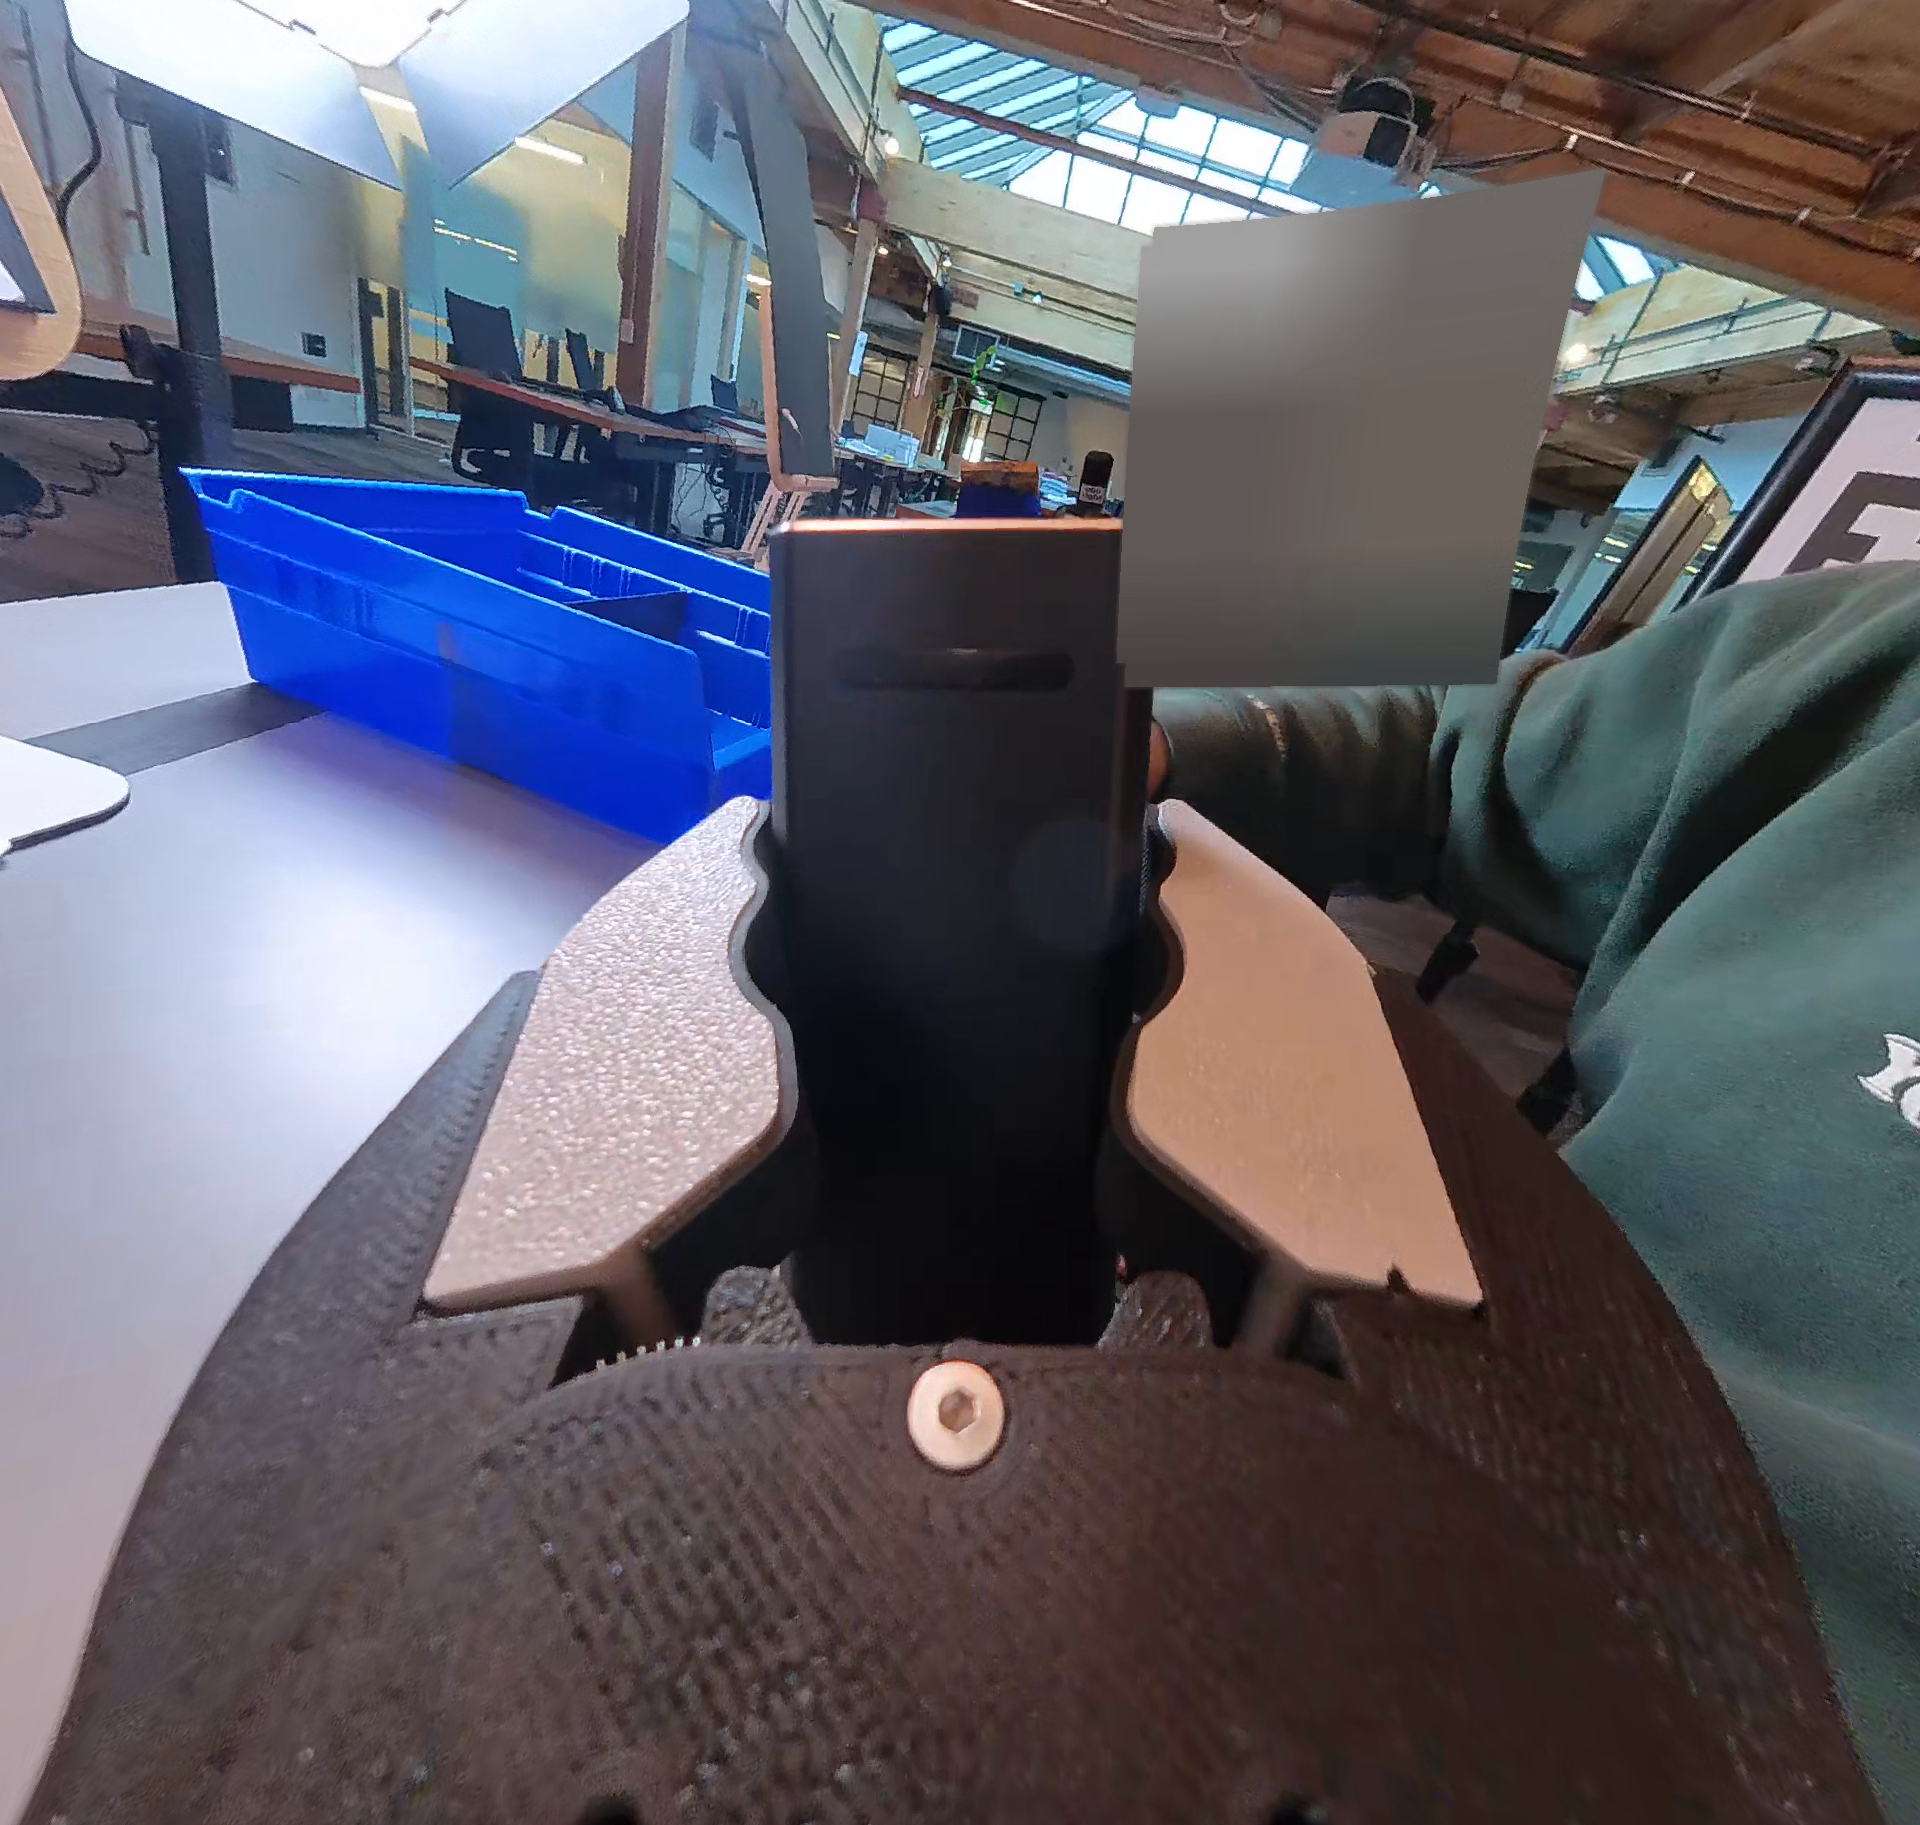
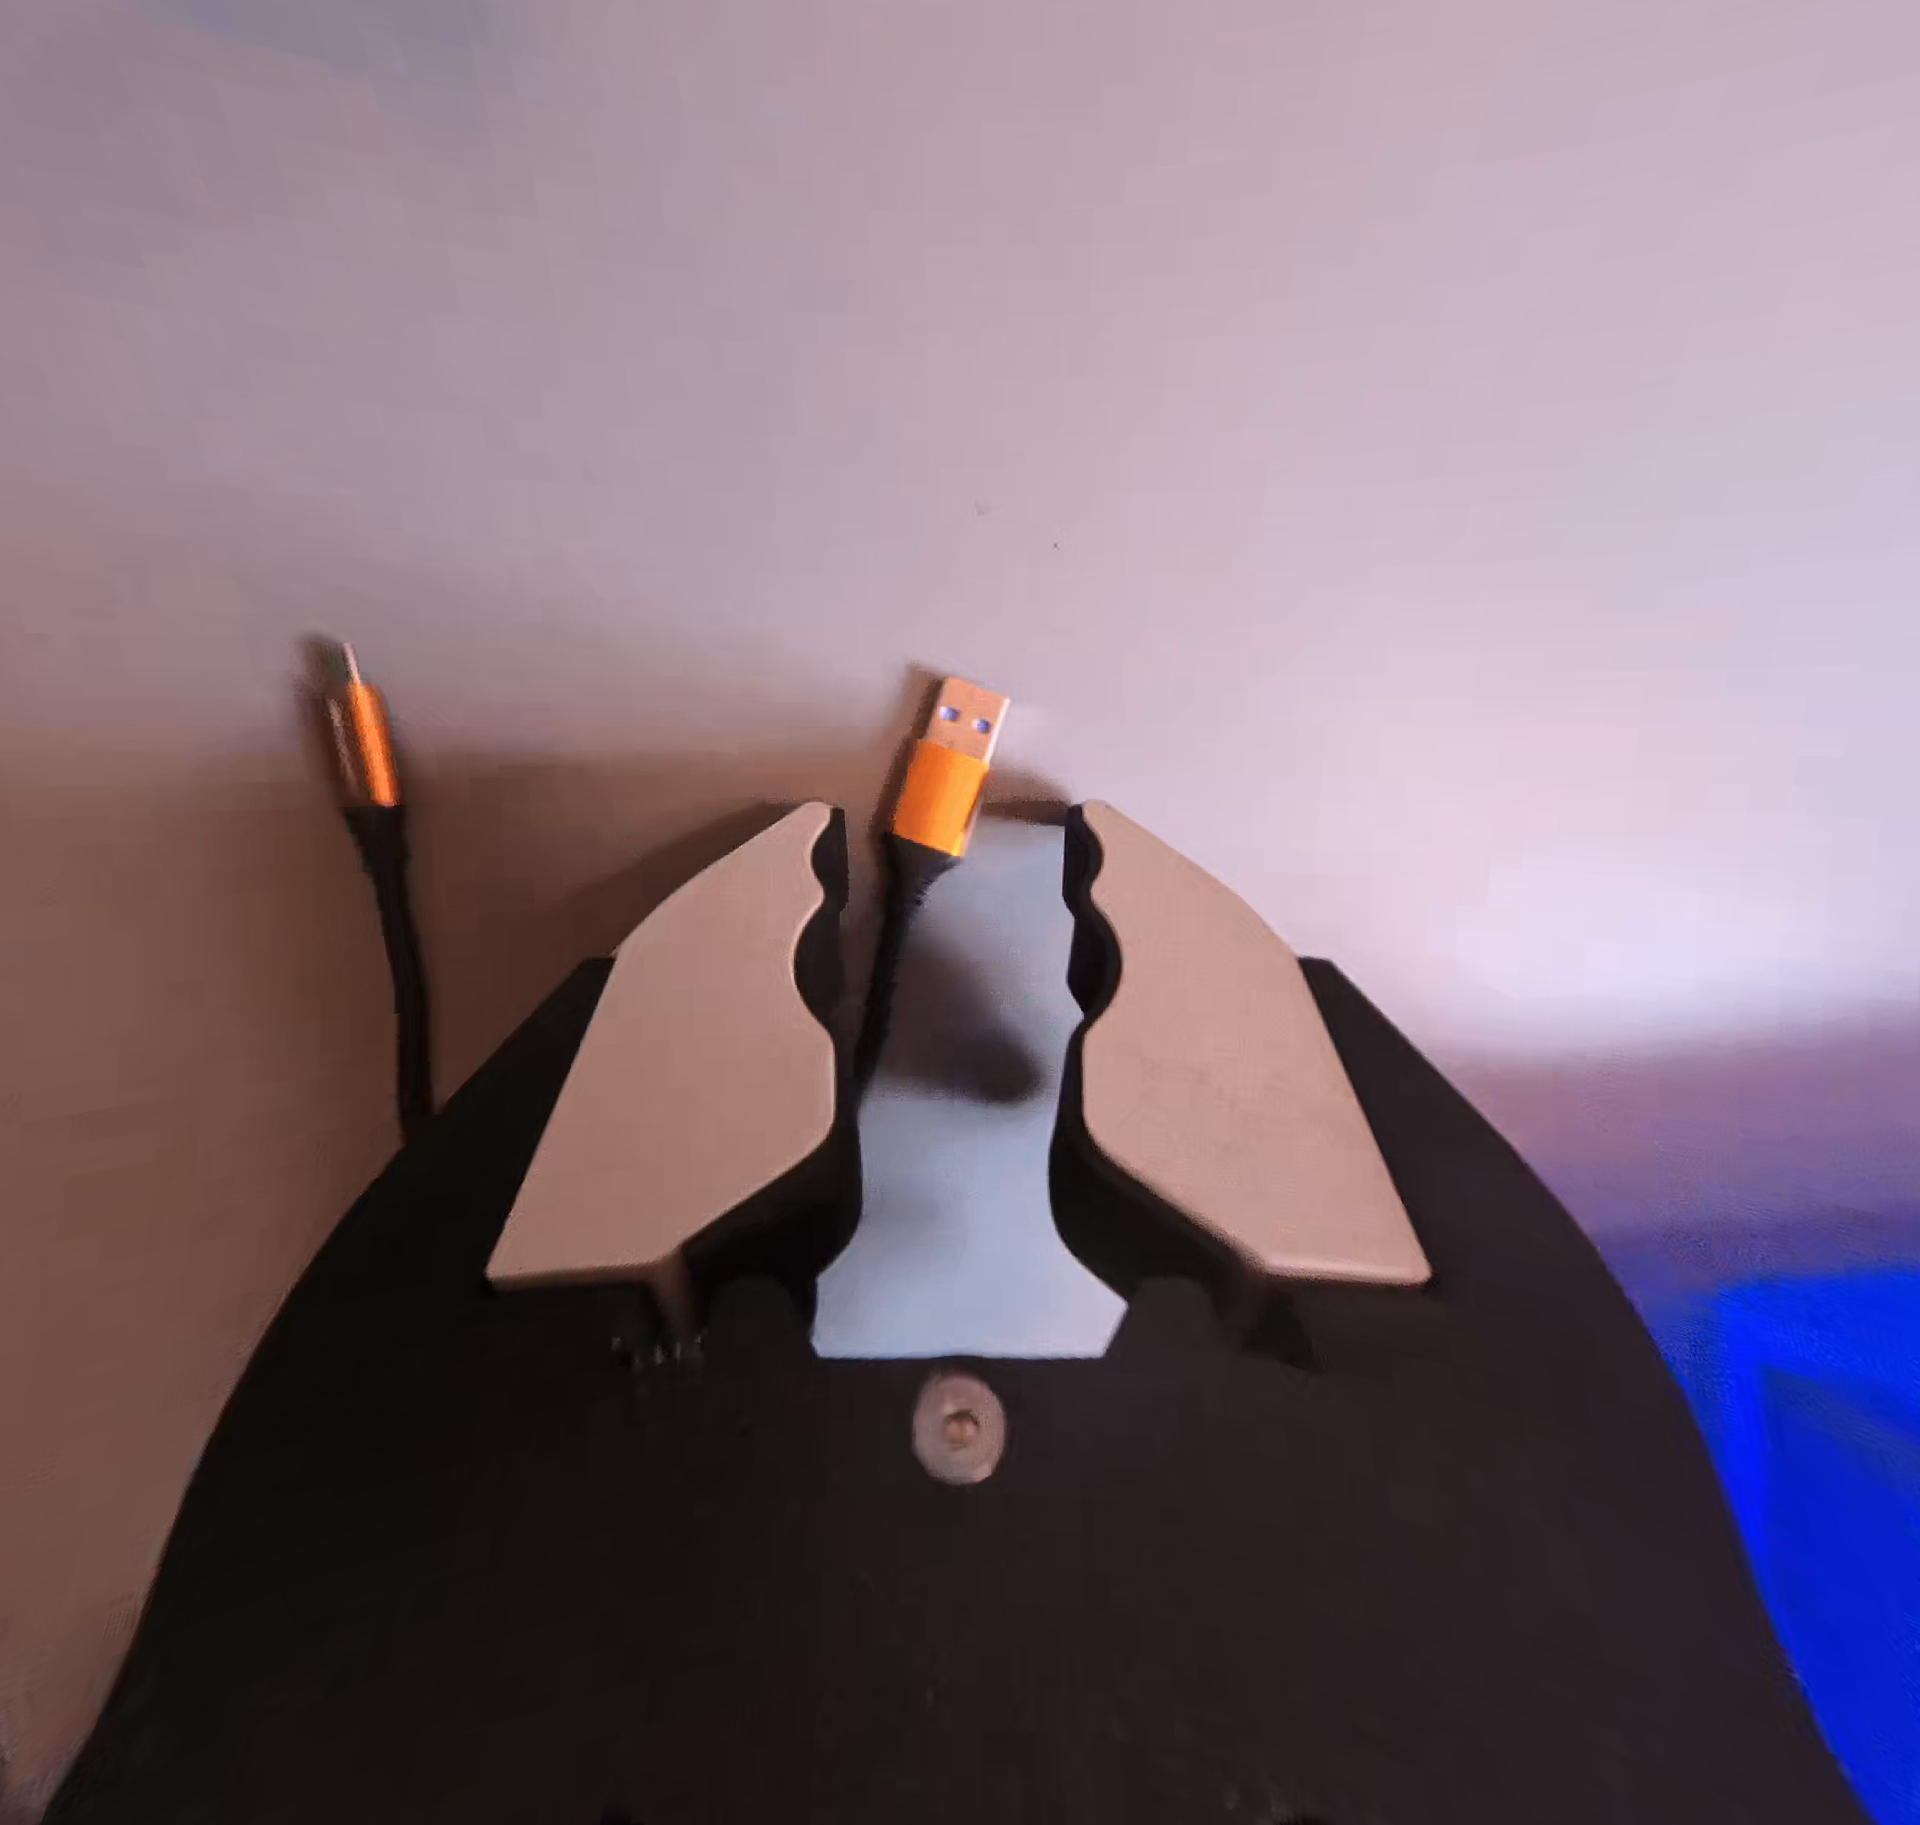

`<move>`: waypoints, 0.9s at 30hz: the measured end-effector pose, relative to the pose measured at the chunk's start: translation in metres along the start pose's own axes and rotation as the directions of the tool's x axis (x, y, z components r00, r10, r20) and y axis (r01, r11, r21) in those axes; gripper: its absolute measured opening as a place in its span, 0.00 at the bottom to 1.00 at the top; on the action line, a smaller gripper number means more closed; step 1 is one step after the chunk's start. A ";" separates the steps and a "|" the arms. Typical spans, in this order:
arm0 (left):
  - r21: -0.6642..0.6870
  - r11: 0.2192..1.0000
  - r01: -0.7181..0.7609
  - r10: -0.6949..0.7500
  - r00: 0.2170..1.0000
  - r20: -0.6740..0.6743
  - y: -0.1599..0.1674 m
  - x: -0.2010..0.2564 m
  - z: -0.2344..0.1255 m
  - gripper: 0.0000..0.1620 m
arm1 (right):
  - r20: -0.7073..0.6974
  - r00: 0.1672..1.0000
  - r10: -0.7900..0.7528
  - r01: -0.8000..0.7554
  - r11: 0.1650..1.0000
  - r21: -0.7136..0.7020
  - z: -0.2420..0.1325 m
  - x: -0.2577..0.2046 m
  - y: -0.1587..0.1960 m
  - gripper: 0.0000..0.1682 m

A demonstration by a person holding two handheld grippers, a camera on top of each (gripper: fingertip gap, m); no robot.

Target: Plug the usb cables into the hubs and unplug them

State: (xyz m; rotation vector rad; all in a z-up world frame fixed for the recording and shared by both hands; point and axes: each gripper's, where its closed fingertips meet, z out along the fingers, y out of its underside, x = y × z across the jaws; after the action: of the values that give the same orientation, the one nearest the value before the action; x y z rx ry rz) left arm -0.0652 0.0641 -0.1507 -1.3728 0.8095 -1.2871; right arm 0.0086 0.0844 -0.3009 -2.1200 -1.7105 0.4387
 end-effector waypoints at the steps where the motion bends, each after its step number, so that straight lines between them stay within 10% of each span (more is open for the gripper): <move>1: 0.006 1.000 0.000 0.000 1.000 -0.004 0.000 0.001 0.001 0.41 | -0.018 0.999 0.045 -0.044 0.999 0.017 0.001 0.000 -0.001 0.22; 7: 0.116 0.991 0.069 -0.055 0.991 -0.118 -0.012 0.016 -0.004 0.41 | -0.038 0.997 -0.066 0.070 0.992 0.101 0.000 -0.012 -0.012 0.10; 13: 0.213 0.974 0.082 -0.029 0.970 -0.240 -0.030 0.034 -0.012 0.41 | 0.120 0.986 -0.119 0.059 0.907 0.417 -0.085 -0.054 -0.085 0.09; 27: 0.138 0.951 -0.276 0.300 0.931 -0.206 -0.018 0.059 -0.007 0.41 | 0.071 0.967 -0.247 0.190 0.873 0.450 -0.107 -0.100 -0.133 0.09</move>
State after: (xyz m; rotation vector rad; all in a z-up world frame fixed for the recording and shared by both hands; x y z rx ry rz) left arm -0.0633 0.0115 -0.1185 -0.9904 1.0404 -1.2458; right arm -0.0770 0.0008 -0.1435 -1.5848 -1.6965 0.8207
